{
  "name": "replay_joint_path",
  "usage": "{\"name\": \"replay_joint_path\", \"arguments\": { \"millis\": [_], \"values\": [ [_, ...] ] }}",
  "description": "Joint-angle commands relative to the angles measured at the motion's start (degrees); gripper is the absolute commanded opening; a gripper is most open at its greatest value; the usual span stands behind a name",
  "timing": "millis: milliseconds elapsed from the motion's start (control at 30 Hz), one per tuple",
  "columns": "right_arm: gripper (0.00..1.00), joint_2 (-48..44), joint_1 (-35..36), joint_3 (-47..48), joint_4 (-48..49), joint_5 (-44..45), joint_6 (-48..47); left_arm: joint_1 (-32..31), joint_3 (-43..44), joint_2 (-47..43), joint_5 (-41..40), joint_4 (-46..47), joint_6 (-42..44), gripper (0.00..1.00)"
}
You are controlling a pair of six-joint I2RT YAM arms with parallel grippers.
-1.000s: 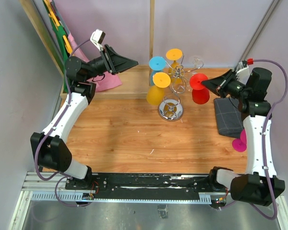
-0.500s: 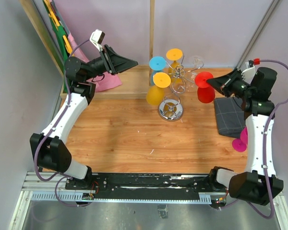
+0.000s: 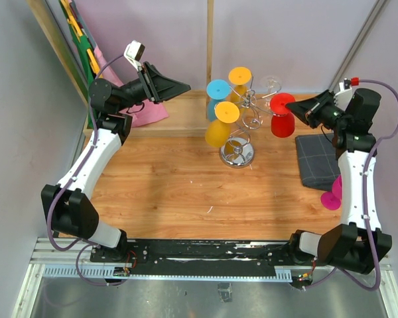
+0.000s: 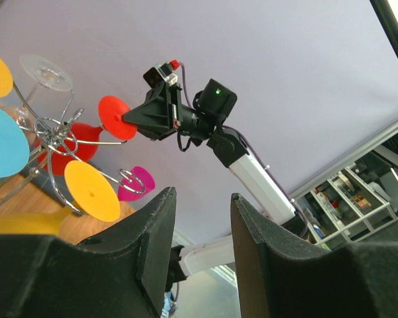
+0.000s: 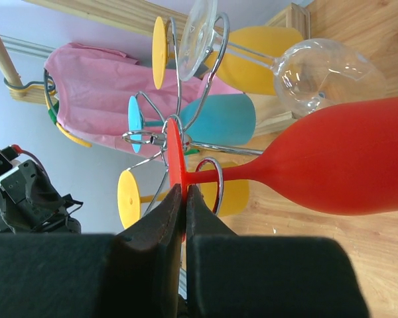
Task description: Place the wine glass upside down on the wine glass rack
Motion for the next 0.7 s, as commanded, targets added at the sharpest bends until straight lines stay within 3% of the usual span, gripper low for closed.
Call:
{"name": "replay_joint_path", "arguments": {
  "millis": [0, 200, 467, 667],
  "values": [
    [0.06, 1.13, -0.59, 0.2, 5.47, -1.01, 1.71, 0.0, -0.28, -1.26, -0.26, 0.73, 0.62, 0.43],
    [0.17, 1.45, -0.39, -0.88, 6.67, -1.23, 2.01, -0.07, -0.3, -1.1, -0.18, 0.73, 0.68, 0.43],
    [0.42, 1.67, -0.48, -0.82, 5.05, -0.51, 0.0, -0.1, -0.42, -0.8, 0.02, 0.73, 0.85, 0.43],
    [0.51, 1.77, -0.85, -1.12, 2.55, 1.36, -2.73, -0.1, -0.61, -0.62, 0.25, 0.73, 1.1, 0.43]
  ]
}}
